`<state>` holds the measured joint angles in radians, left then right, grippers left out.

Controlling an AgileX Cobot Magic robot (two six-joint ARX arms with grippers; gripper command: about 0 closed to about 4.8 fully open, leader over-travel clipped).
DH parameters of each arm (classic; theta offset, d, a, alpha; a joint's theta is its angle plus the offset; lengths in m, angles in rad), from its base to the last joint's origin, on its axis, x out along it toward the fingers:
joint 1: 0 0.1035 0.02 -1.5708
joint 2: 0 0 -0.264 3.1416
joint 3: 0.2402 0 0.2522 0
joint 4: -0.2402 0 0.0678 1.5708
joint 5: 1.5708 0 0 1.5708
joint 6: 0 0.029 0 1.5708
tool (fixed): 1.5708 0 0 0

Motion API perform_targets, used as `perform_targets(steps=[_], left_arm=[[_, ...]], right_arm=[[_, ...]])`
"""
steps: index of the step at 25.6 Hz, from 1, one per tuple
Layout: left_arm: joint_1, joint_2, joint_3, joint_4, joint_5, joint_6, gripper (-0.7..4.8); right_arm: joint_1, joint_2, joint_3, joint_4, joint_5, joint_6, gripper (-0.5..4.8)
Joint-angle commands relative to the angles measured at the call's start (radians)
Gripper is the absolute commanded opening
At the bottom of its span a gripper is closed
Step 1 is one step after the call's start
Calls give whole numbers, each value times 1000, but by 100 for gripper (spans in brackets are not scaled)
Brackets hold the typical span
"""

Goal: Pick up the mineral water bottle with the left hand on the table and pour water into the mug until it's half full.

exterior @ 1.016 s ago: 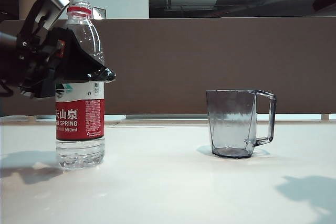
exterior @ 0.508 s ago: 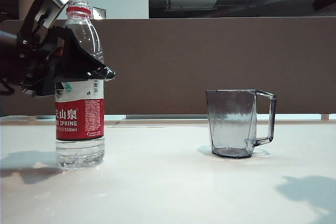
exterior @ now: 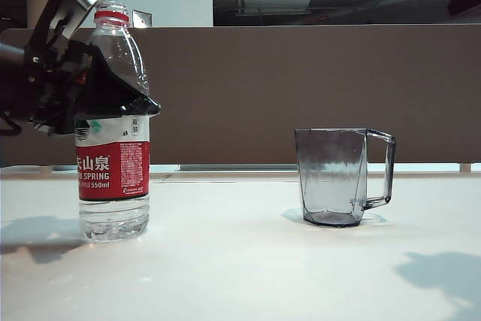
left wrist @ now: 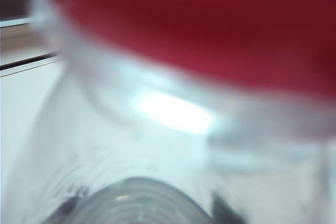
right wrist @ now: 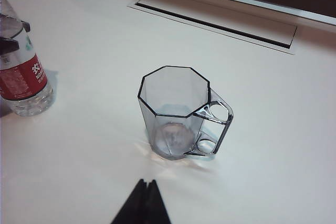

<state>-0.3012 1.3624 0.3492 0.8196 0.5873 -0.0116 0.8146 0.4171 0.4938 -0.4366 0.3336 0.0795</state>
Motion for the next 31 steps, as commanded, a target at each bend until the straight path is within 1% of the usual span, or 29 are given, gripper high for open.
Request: perform_targets(steps=[1, 5, 10, 16, 19, 21, 23, 24, 27, 29, 31], left_arm=[[1, -1, 0, 5, 0, 4, 268], [1, -1, 0, 5, 0, -7, 268], [1, -1, 2, 20, -6, -92, 268], [0, -1, 27, 31, -52, -97, 268], [0, -1, 69, 10, -52, -94, 268], [-1, -1, 109, -28, -64, -93, 268], [-11, -1, 154, -89, -109, -88, 268], [-32, -1, 194, -145, -160, -49, 268], [-95, -1, 264, -251, -266, 37, 268], [-191, 2, 341, -371, -436, 109, 268], [-239, 27, 389, -395, -527, 116, 268]], right_arm=[[0, -1, 7, 14, 5, 3, -2], [0, -1, 7, 14, 5, 3, -2], [0, -1, 7, 14, 5, 3, -2], [0, -1, 7, 14, 4, 3, -2], [0, -1, 7, 14, 4, 3, -2], [0, -1, 7, 14, 4, 3, -2], [0, -1, 7, 14, 4, 3, -2], [0, -1, 7, 14, 4, 3, -2], [0, -1, 7, 14, 4, 3, -2], [0, -1, 7, 14, 4, 3, -2], [0, -1, 7, 14, 4, 3, -2]])
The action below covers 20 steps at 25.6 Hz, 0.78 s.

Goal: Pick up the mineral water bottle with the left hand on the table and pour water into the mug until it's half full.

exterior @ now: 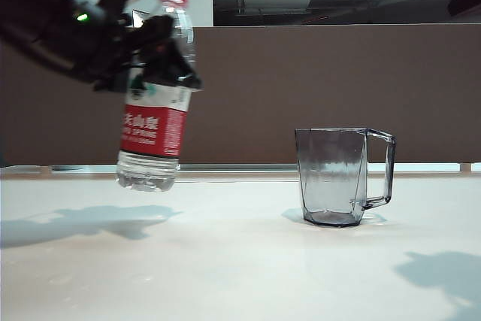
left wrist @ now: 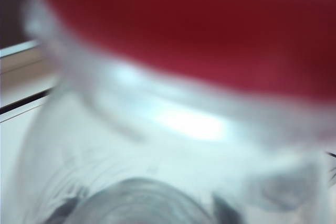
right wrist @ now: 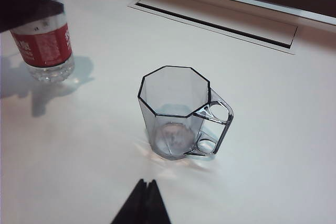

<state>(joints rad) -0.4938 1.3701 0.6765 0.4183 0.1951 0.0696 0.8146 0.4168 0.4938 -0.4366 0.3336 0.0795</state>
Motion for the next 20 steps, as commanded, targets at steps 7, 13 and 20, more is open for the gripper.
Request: perform_targets(steps=[7, 13, 20], left_arm=[[-84, 118, 165, -37, -140, 39, 268], [-116, 202, 286, -177, -178, 123, 268], [-172, 268, 374, -212, -311, 209, 268]], right_arm=[[0, -2, 7, 16, 4, 3, -2], [0, -2, 7, 23, 4, 3, -2], [0, -2, 7, 23, 4, 3, -2]])
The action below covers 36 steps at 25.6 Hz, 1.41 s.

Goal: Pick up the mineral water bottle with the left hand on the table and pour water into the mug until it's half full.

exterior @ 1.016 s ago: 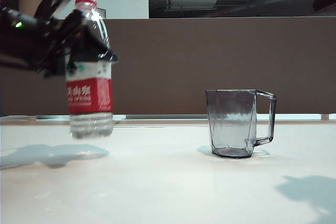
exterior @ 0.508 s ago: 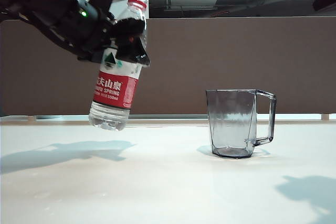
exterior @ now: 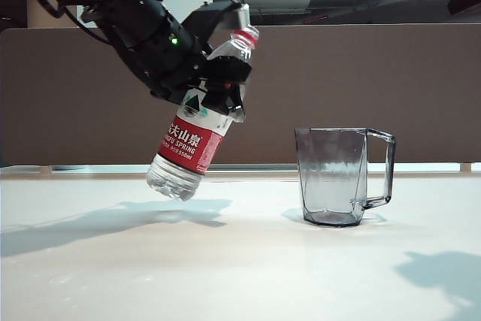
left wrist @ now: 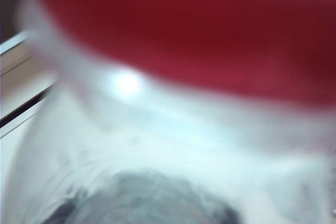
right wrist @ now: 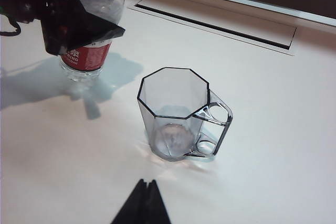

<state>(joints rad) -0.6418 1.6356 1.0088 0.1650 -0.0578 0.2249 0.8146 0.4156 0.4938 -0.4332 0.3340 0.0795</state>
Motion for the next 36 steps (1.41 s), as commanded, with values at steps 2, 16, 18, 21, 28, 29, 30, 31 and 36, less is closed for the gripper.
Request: perform_targets(steps=[2, 16, 18, 21, 28, 29, 30, 31, 36], left_arm=[[-66, 34, 85, 34, -79, 106, 268], [-133, 116, 115, 29, -243, 303, 268], [-133, 126, 115, 31, -274, 329, 268], [-133, 135, 115, 32, -303, 367, 268], [-150, 137, 121, 62, -306, 475, 268], [-154, 137, 121, 61, -306, 492, 268], [-162, 137, 121, 61, -312, 509, 268], [-165, 140, 122, 64, -324, 516, 268], [-177, 148, 122, 84, -367, 603, 268]], right_arm=[[0, -1, 7, 19, 3, 3, -2], [0, -1, 7, 19, 3, 3, -2], [0, -1, 7, 19, 3, 3, -2], [0, -1, 7, 19, 1, 3, -2], [0, -1, 7, 19, 2, 3, -2], [0, -1, 7, 19, 2, 3, -2], [0, -1, 7, 19, 2, 3, -2], [0, -1, 7, 19, 2, 3, -2], [0, -1, 7, 18, 2, 3, -2]])
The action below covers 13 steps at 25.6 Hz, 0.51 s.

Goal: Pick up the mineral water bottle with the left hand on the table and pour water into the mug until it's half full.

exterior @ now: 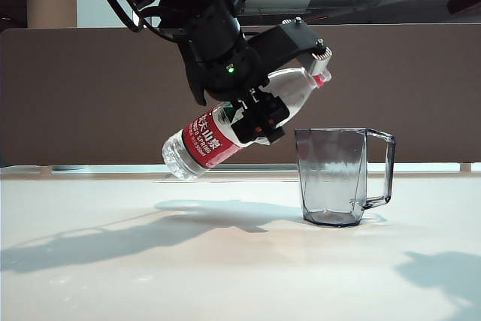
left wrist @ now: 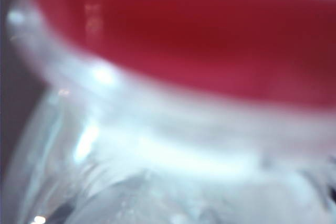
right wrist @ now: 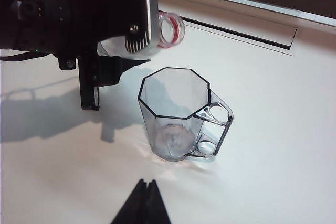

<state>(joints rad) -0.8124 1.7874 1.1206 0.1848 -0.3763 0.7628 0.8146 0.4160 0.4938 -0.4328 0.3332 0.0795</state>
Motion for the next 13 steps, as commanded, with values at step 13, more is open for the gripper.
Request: perform_targets(steps=[13], left_arm=[[-7, 4, 10, 85, -99, 163, 268]], right_arm=[[0, -1, 7, 18, 1, 3, -2]])
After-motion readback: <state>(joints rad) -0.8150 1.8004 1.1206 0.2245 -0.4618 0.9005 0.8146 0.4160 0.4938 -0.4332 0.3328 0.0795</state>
